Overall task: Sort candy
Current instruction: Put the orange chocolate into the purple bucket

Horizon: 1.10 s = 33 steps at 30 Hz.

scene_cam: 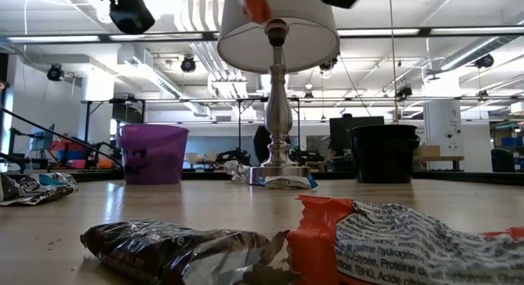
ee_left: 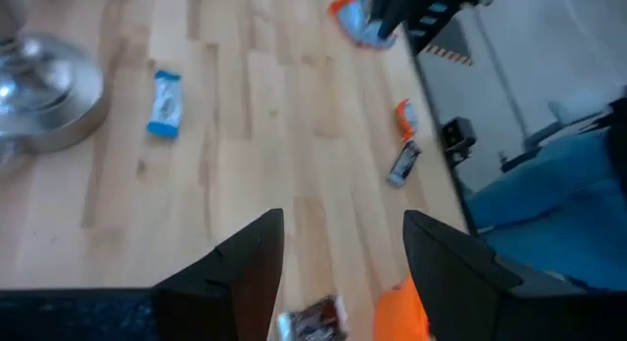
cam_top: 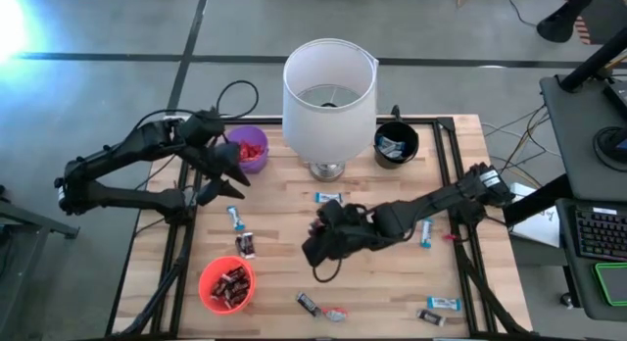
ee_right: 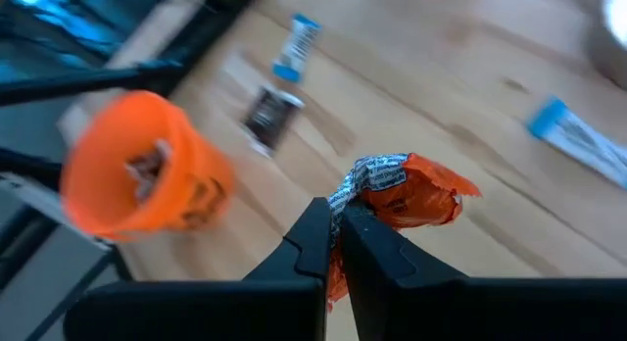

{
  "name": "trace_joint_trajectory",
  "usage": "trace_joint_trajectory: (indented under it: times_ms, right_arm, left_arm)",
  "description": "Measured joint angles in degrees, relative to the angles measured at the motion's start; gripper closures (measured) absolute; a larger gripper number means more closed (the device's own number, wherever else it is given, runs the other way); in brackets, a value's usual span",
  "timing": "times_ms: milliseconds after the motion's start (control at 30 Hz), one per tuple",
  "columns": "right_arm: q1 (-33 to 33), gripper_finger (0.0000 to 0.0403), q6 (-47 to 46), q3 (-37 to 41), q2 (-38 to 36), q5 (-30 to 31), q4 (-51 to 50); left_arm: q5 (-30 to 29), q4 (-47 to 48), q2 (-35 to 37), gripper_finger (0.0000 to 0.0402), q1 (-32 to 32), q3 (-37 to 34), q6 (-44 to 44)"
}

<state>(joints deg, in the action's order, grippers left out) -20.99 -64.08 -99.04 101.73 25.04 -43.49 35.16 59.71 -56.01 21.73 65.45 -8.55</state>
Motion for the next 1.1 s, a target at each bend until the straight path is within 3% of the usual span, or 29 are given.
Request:
trace_joint_trajectory:
  times_ms: [133, 567, 1100]
  right_arm:
    - [1.26, 0.0390, 5.59, 0.00, 0.00, -1.28, 7.32]
    - [2.29, 0.0390, 18.77, 0.00, -0.04, -4.60, 22.96]
    - [3.65, 0.0390, 25.78, 0.02, -0.13, -4.64, 28.10]
  left_arm:
    - [2.33, -3.71, -1.32, 0.0209, -2.21, 0.00, 1.98]
    - [1.94, -14.19, -3.91, 0.0209, -9.97, -0.02, 6.72]
    - [1.42, -26.29, -8.48, 0.0209, -15.97, -0.02, 16.64]
